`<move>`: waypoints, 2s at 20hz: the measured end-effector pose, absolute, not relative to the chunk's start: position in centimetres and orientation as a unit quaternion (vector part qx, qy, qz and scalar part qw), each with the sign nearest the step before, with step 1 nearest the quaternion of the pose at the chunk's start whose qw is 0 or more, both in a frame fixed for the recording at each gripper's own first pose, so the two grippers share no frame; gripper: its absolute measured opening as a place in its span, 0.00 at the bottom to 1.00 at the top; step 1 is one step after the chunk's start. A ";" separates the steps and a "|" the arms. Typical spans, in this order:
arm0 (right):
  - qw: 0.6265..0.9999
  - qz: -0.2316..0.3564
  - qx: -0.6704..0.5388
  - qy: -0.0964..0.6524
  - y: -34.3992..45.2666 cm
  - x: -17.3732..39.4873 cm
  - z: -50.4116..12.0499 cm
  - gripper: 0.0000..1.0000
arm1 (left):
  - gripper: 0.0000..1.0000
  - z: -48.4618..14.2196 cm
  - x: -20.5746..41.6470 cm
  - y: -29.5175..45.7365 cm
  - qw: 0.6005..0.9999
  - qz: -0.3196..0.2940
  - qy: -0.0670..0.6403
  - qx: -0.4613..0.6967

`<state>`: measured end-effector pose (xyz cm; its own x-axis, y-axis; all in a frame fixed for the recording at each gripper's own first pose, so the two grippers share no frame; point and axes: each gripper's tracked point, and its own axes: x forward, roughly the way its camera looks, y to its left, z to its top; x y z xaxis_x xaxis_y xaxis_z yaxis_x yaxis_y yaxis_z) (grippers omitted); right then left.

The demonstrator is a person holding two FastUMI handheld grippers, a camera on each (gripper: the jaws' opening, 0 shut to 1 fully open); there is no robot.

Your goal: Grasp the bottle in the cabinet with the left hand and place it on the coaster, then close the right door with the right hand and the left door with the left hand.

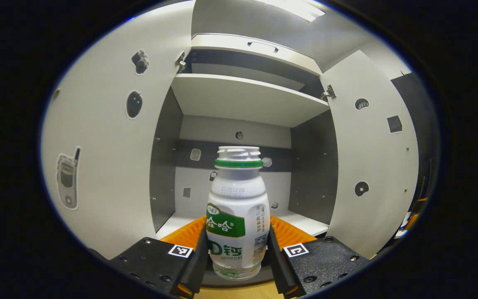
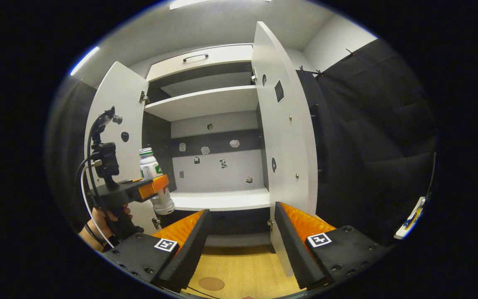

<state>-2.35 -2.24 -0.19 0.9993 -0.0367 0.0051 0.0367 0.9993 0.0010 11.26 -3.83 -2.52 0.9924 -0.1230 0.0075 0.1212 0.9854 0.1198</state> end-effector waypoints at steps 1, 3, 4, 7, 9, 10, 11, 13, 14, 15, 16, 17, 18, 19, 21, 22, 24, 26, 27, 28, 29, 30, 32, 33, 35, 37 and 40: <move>1.000 -0.014 0.000 -0.003 -2.0 -2.3 0.0 0.98 | 0.64 -3.2 10.3 -3.4 0.996 -0.055 -0.009 0.065; 1.000 -0.008 0.002 -0.008 -1.3 -2.4 0.4 0.92 | 0.65 -5.0 8.8 -2.7 0.997 -0.047 -0.003 0.067; 1.000 -0.005 0.002 -0.012 -1.0 -2.4 0.7 0.98 | 0.65 -6.2 8.0 -2.7 0.997 -0.050 0.001 0.066; 1.000 0.004 -0.001 -0.019 -0.1 -2.5 1.3 0.98 | 0.66 -10.8 5.8 -3.2 0.996 -0.061 0.022 0.065; 1.000 0.007 -0.009 -0.020 0.3 -2.6 1.4 0.92 | 0.66 -14.0 4.6 -3.9 0.995 -0.070 0.035 0.056; 1.000 0.005 -0.015 -0.019 0.4 -2.5 1.4 0.92 | 0.66 -15.8 3.8 -4.4 0.995 -0.076 0.044 0.048; 1.000 0.002 -0.020 -0.020 0.3 -2.5 1.3 0.98 | 0.66 -17.6 3.1 -4.9 0.994 -0.083 0.055 0.042; 0.999 -0.003 -0.024 -0.021 0.3 -2.6 1.2 0.98 | 0.66 -20.9 2.0 -5.9 0.992 -0.091 0.075 0.038; 1.000 -0.004 -0.023 -0.020 0.3 -2.6 1.1 0.98 | 0.66 -22.4 1.6 -6.4 0.991 -0.097 0.083 0.038; 1.000 -0.004 -0.022 -0.019 0.5 -2.5 1.0 0.98 | 0.66 -23.8 1.2 -6.8 0.990 -0.102 0.090 0.040; 1.000 -0.004 -0.021 -0.018 0.5 -2.5 0.9 0.98 | 0.66 -25.2 0.6 -7.2 0.989 -0.107 0.095 0.041; 1.000 -0.004 -0.022 -0.019 0.6 -2.3 0.9 0.92 | 0.66 -26.7 0.1 -7.7 0.987 -0.113 0.103 0.042; 1.000 -0.005 -0.022 -0.019 0.6 -2.2 0.8 0.98 | 0.66 -28.2 -0.5 -8.2 0.986 -0.117 0.108 0.045; 1.000 -0.006 -0.023 -0.018 0.6 -2.1 0.7 0.98 | 0.66 -29.5 -1.2 -8.5 0.985 -0.119 0.113 0.048; 1.000 -0.007 -0.025 -0.012 0.8 -1.8 0.3 0.98 | 0.66 -31.8 -2.5 -8.9 0.985 -0.117 0.115 0.058; 1.000 -0.008 -0.025 -0.007 0.9 -1.5 0.0 0.98 | 0.66 -32.7 -2.9 -8.9 0.985 -0.113 0.112 0.067; 1.000 -0.012 -0.023 0.003 1.0 -1.2 -0.4 0.98 | 0.66 -34.4 -3.7 -9.4 0.985 -0.115 0.109 0.073; 1.000 -0.016 -0.020 0.007 0.9 -1.1 -0.6 0.98 | 0.66 -35.7 -4.1 -9.8 0.985 -0.120 0.112 0.057; 1.000 -0.016 -0.020 0.008 0.9 -1.0 -0.6 0.92 | 0.66 -36.1 -4.2 -9.9 0.985 -0.120 0.111 0.052; 1.000 -0.018 -0.022 0.012 0.7 -0.9 -0.8 0.98 | 0.66 -36.4 -4.1 -9.8 0.986 -0.117 0.110 0.053; 0.999 -0.019 -0.025 0.017 0.6 -0.8 -1.1 0.98 | 0.66 -36.7 -4.0 -9.4 0.986 -0.109 0.111 0.054; 0.999 -0.020 -0.026 0.019 0.5 -0.8 -1.2 0.98 | 0.66 -36.9 -3.9 -9.1 0.987 -0.102 0.111 0.052; 0.999 -0.020 -0.030 0.021 0.5 -0.7 -1.3 0.92 | 0.66 -37.0 -3.9 -8.9 0.988 -0.098 0.106 0.053; 0.999 -0.020 -0.032 0.022 0.5 -0.7 -1.5 0.98 | 0.66 -37.0 -4.0 -8.9 0.987 -0.103 0.102 0.062; 0.999 -0.017 -0.035 0.026 0.6 -0.6 -1.8 0.92 | 0.66 -37.0 -4.0 -9.0 0.987 -0.110 0.093 0.074; 0.999 -0.015 -0.036 0.032 0.7 -0.6 -2.1 0.98 | 0.67 -36.9 -4.0 -9.0 0.987 -0.112 0.089 0.077; 0.999 -0.014 -0.032 0.033 0.7 -0.5 -2.2 0.92 | 0.70 -37.1 -4.0 -9.1 0.988 -0.109 0.086 0.066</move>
